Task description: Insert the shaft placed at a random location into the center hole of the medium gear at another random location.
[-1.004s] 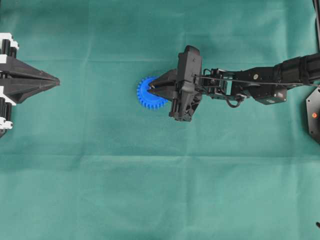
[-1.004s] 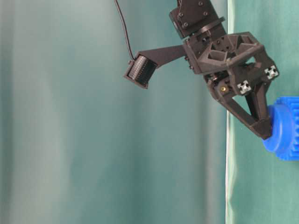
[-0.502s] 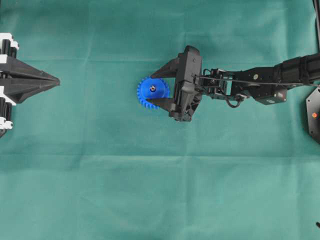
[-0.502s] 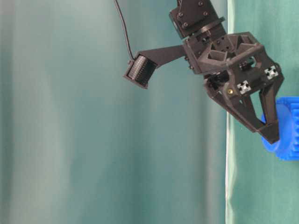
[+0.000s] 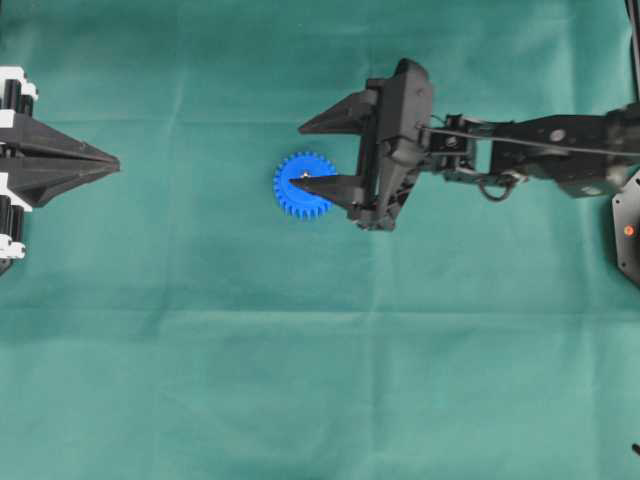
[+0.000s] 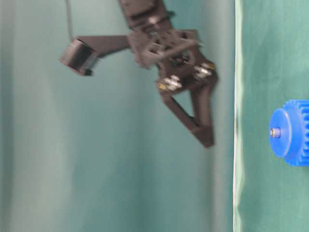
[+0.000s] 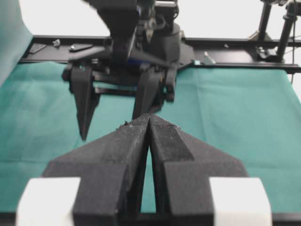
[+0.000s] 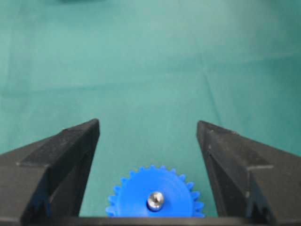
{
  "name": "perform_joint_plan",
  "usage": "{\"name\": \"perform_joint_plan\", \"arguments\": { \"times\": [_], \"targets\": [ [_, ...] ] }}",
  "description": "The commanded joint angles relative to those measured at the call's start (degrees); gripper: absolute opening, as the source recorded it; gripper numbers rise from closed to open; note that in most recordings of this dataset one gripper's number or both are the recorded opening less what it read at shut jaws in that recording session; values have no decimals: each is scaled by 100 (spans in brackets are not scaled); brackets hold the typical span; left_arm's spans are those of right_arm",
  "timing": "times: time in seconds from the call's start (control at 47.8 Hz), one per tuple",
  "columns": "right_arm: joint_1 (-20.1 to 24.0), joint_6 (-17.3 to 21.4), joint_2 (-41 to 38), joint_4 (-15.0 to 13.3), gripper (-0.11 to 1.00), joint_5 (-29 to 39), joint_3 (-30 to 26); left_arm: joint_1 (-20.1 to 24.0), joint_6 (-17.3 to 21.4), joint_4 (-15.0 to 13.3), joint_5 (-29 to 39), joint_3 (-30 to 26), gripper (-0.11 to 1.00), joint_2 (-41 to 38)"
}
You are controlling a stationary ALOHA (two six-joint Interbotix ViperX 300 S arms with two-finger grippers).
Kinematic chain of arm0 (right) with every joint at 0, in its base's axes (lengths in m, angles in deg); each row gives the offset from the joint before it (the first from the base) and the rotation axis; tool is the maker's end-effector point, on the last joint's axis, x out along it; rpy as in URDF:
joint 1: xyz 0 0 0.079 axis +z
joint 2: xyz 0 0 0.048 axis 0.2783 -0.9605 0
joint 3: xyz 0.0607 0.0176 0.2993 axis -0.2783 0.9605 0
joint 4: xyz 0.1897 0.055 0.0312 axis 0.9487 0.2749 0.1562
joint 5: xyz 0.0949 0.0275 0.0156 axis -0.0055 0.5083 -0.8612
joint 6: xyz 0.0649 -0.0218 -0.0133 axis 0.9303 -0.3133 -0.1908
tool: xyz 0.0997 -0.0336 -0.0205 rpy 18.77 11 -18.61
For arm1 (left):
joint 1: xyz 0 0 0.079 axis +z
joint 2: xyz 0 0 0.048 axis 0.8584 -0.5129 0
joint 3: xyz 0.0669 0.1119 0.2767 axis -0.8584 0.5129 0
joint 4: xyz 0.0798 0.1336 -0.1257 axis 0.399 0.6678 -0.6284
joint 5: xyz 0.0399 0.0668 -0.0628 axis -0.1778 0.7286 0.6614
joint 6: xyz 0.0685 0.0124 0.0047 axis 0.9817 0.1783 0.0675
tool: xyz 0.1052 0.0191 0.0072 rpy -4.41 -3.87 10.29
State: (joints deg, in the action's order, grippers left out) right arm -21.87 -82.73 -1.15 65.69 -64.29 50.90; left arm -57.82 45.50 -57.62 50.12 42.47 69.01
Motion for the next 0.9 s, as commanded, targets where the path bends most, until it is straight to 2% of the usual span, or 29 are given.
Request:
{"name": "perform_joint_plan", "arguments": {
  "times": [0.0,0.356,0.879],
  "targets": [
    [9,-105,325,-26,86,105,-26,9,0,18,-26,-123,0,-44],
    [9,-88,554,-9,86,132,229,9,-9,18,-26,-123,0,-44],
    [9,-44,1898,53,86,167,1512,18,-9,18,-26,-123,0,-44]
  ]
}}
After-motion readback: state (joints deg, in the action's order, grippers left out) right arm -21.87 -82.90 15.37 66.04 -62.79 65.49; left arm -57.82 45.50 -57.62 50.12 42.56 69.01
